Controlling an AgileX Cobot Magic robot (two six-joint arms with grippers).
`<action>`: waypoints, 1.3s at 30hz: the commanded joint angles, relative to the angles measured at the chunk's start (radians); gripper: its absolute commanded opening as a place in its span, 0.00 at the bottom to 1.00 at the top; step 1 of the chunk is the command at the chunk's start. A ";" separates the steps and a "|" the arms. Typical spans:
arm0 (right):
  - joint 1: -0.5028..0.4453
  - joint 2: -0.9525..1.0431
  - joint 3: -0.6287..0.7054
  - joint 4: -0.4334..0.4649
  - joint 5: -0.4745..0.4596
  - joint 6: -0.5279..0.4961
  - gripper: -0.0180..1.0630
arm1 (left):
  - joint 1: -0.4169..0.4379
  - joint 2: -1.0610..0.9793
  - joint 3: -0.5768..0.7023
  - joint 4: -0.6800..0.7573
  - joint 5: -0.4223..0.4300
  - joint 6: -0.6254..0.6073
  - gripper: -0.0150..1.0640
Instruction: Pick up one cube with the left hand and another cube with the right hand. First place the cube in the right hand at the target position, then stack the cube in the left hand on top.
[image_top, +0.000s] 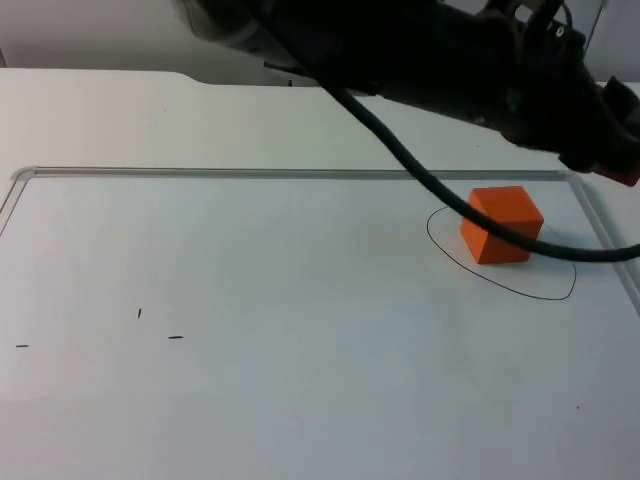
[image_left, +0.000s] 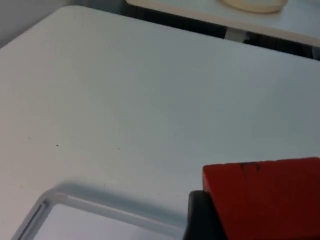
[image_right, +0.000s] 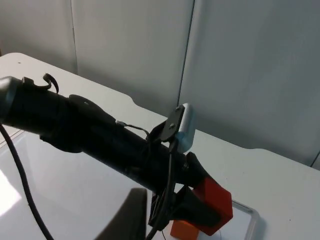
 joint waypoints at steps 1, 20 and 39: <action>0.004 -0.006 0.005 -0.015 -0.006 0.003 0.99 | 0.016 0.011 0.002 -0.019 0.030 0.035 0.01; 0.004 -0.006 0.005 -0.015 -0.008 0.006 0.99 | 0.111 0.163 -0.091 -0.019 0.172 0.088 0.01; 0.004 -0.006 0.005 -0.025 -0.005 0.006 0.99 | 0.111 0.214 -0.167 -0.019 0.170 0.131 0.01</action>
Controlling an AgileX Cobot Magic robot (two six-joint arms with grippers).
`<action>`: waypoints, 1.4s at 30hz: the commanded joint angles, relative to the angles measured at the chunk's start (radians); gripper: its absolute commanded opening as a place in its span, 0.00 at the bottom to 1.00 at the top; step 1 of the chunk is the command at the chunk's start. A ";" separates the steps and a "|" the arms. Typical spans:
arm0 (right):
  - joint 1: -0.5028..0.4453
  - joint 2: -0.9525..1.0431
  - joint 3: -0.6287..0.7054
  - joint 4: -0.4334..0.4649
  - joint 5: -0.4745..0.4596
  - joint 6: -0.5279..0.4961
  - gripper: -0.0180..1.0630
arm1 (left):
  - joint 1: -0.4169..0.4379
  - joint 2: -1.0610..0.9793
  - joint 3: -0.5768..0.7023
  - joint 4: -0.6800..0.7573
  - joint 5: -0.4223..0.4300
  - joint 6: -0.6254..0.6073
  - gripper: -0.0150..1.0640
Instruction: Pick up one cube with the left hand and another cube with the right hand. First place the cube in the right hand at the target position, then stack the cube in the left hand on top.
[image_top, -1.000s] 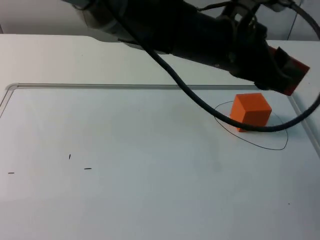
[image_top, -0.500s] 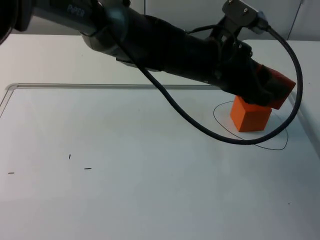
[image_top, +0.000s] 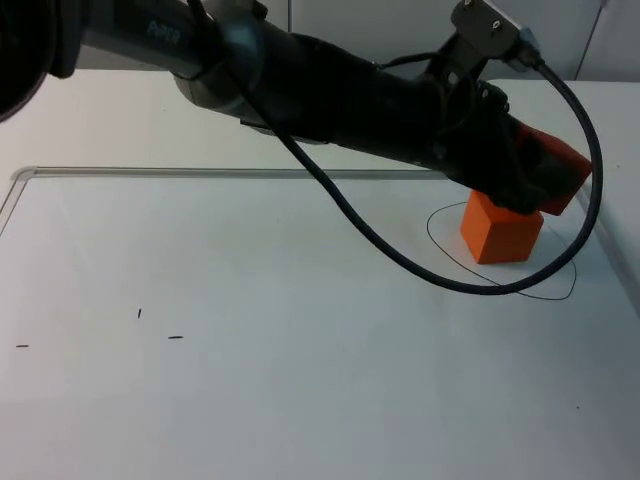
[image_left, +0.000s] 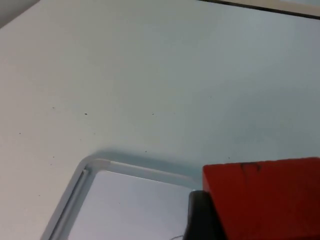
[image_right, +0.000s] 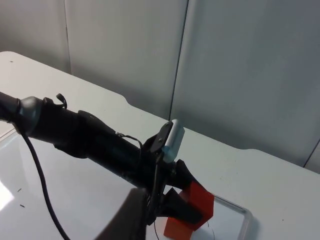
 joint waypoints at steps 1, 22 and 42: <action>0.004 -0.006 0.005 -0.007 -0.001 0.004 0.99 | -0.002 0.007 -0.025 -0.011 0.021 -0.022 0.01; 0.004 -0.006 0.005 -0.033 0.017 0.004 0.99 | 0.063 0.040 -0.030 -0.011 0.119 -0.057 0.01; 0.004 -0.006 0.005 -0.042 -0.002 0.004 0.99 | 0.043 0.042 0.051 -0.011 0.123 -0.007 0.01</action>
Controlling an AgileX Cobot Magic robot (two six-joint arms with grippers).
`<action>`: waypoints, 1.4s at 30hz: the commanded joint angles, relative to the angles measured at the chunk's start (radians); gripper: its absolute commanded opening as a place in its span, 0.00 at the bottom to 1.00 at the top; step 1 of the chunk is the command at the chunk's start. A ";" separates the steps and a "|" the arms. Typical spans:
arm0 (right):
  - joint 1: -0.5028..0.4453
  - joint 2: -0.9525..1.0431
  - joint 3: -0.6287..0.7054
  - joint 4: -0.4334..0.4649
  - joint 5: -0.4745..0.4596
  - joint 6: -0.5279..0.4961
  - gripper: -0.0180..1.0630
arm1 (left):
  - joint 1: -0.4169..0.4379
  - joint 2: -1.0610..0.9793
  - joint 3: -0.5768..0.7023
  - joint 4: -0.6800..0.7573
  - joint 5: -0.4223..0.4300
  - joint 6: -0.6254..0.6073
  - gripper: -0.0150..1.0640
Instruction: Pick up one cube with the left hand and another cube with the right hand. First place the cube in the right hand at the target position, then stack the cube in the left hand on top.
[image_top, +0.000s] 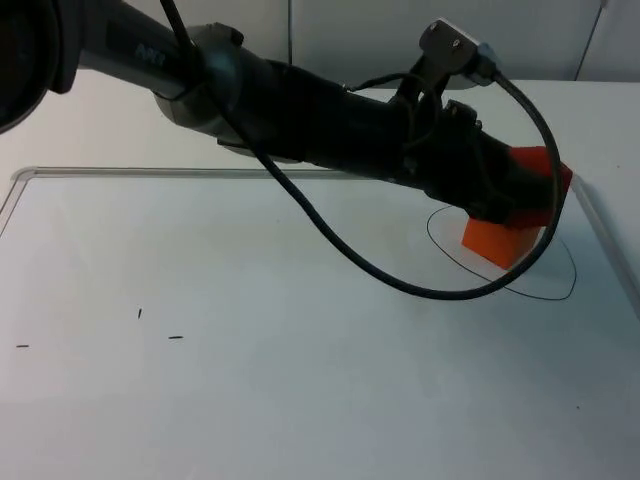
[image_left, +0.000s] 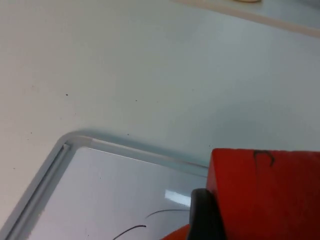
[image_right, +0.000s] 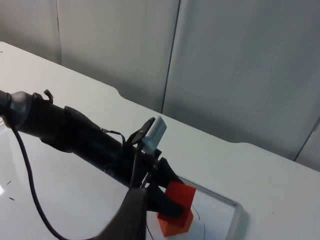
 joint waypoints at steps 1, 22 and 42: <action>0.004 -0.006 0.005 -0.012 -0.027 0.002 0.99 | -0.006 0.005 0.014 0.014 -0.006 0.013 0.01; 0.004 -0.006 0.005 -0.010 -0.030 0.006 0.99 | -0.006 0.005 0.014 0.014 -0.064 0.066 0.24; 0.004 -0.006 0.005 -0.001 -0.019 0.003 0.99 | -0.004 -0.078 0.014 0.014 -0.049 0.031 0.67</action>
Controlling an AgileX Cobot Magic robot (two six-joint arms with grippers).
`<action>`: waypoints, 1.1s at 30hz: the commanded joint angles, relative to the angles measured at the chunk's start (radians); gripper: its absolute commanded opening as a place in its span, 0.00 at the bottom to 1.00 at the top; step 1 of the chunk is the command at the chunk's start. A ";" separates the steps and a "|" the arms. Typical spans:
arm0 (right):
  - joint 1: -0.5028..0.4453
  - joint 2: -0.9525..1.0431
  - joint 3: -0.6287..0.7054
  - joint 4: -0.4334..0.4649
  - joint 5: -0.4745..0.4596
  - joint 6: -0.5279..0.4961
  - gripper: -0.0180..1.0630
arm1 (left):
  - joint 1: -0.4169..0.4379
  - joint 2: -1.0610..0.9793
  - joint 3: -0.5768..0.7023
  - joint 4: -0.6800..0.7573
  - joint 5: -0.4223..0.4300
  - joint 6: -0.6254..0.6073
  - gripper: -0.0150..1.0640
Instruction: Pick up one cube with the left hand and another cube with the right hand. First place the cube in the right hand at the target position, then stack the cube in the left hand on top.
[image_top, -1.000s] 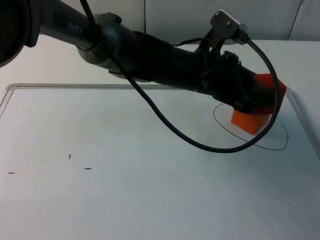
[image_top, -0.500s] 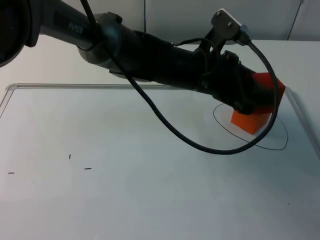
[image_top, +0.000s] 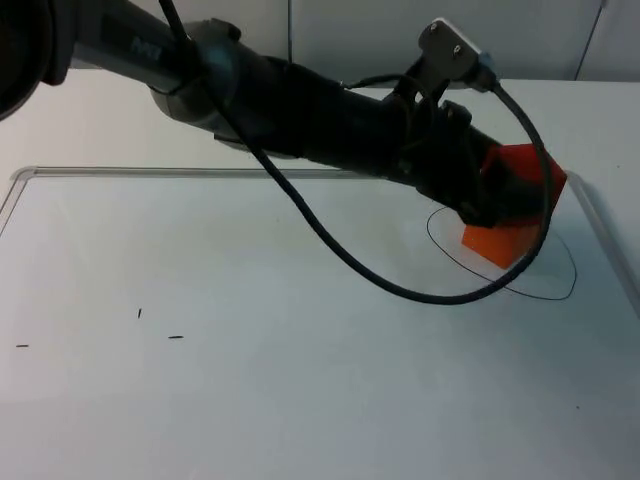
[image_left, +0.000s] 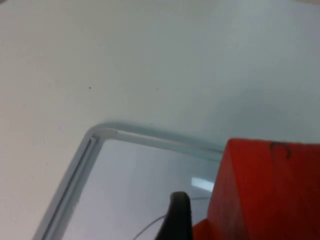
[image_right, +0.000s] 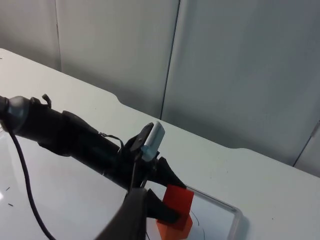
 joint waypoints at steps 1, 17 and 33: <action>0.004 -0.006 0.005 0.001 -0.001 0.001 0.99 | -0.004 -0.063 0.002 0.000 0.018 -0.070 0.67; 0.004 -0.006 0.005 0.001 -0.043 0.001 0.99 | -0.004 -0.413 0.002 0.392 0.215 -0.569 0.67; 0.004 -0.096 0.005 0.081 -0.039 -0.052 0.99 | -0.008 -1.046 0.002 1.089 0.358 -1.176 0.67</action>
